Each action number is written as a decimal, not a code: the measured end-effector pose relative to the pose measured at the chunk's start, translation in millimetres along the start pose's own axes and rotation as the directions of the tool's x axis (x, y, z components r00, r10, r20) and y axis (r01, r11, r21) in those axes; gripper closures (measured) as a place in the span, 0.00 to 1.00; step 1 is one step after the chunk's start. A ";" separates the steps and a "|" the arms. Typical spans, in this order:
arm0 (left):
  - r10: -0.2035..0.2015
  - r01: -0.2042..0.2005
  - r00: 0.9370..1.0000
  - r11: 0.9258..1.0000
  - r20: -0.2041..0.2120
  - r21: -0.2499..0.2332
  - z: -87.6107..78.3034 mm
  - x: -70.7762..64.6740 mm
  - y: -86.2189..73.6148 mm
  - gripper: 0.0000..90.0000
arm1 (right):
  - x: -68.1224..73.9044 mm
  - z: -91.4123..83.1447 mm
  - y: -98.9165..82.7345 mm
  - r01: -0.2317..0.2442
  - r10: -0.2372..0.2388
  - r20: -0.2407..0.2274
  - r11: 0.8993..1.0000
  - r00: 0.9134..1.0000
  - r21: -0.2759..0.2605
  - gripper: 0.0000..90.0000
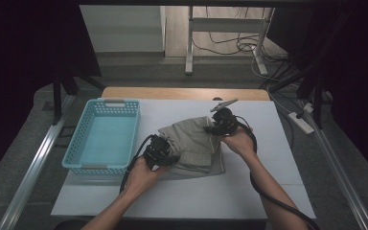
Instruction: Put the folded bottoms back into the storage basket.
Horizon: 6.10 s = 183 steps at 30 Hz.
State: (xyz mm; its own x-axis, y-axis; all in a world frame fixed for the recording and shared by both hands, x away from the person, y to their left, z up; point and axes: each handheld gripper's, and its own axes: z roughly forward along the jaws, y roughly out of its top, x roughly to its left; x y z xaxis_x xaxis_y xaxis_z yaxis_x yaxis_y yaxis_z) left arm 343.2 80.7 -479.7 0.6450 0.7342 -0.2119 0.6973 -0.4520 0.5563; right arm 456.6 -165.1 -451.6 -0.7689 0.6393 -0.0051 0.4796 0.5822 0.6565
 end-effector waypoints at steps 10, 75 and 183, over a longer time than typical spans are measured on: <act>-0.007 0.007 1.000 1.000 0.020 -0.031 -26.9 2.6 0.2 0.78 | 15.6 -11.4 12.7 0.034 -0.035 -0.024 0.998 0.999 -0.052 0.79; -0.152 0.142 0.987 0.979 -0.058 -0.148 -181.8 99.8 -47.0 0.78 | 102.5 24.8 135.3 0.091 -0.121 -0.175 0.982 0.977 -0.166 0.79; -0.200 0.182 0.976 0.967 -0.086 -0.176 -110.3 160.9 -58.7 0.29 | 118.5 97.2 123.6 0.084 -0.110 -0.209 0.988 0.972 -0.131 0.07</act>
State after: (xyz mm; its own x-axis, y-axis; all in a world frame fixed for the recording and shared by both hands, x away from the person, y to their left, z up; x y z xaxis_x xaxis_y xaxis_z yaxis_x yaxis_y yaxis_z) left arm 371.6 281.2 -457.9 0.4634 0.8506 -0.2485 0.7372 -0.2144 0.6407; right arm 465.8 31.4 -444.4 -0.8883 0.4522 0.0803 0.3541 0.5631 0.7467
